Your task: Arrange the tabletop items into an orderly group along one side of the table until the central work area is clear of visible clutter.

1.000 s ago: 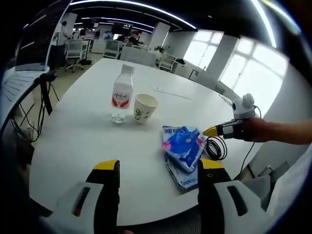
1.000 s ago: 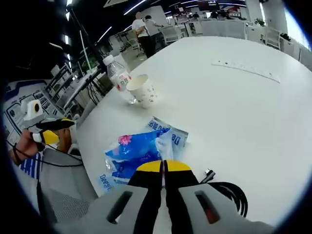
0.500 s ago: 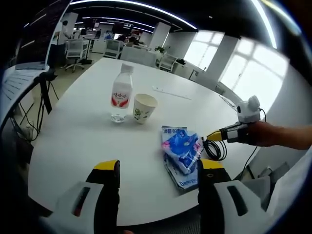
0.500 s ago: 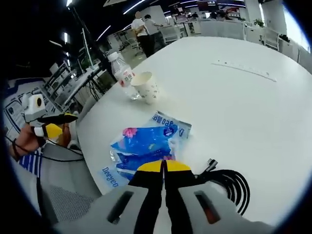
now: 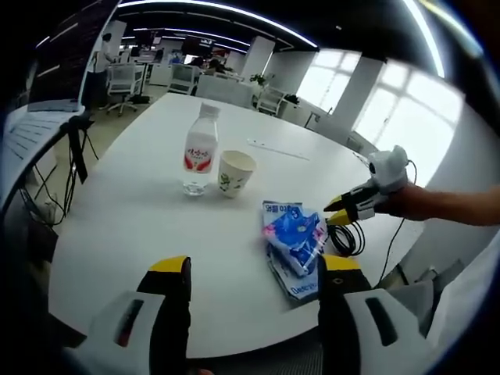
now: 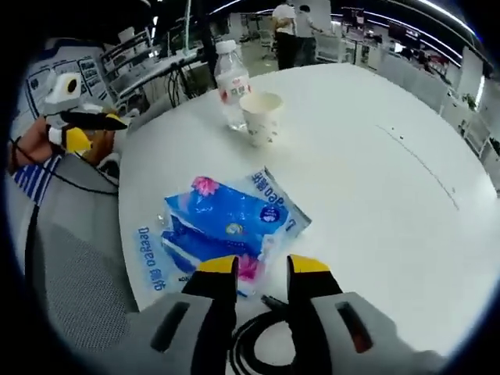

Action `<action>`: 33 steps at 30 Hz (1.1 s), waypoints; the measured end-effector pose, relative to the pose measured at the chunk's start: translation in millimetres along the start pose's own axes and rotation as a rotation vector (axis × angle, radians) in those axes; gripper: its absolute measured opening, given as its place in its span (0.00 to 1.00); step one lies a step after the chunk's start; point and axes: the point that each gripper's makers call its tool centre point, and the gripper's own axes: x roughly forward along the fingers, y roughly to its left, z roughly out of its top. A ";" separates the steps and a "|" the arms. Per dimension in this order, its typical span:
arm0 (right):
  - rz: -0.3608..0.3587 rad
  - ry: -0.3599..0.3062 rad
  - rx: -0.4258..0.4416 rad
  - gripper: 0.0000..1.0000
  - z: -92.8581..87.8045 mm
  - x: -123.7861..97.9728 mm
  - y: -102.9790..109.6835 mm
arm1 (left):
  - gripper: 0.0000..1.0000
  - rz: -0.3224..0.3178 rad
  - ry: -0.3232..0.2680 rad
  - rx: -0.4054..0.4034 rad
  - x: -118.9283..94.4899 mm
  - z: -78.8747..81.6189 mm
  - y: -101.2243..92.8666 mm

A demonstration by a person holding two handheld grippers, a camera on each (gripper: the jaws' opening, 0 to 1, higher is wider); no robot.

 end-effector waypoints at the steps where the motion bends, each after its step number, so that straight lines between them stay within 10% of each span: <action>1: 0.007 0.001 -0.010 0.27 1.5 1.9 1.0 | 0.67 0.000 0.000 0.002 -0.1 -0.1 -0.2; 14: 0.057 0.084 -0.217 0.32 4.5 24.2 6.6 | 0.67 0.002 0.008 0.009 -1.7 -1.2 0.4; 21: 0.042 0.065 -0.160 0.05 9.0 26.3 4.0 | 0.67 -0.002 0.009 0.015 -0.1 2.0 0.3; 33: 0.024 -0.035 -0.023 0.00 22.1 12.0 1.0 | 0.67 -0.005 0.013 0.013 0.9 0.9 -0.7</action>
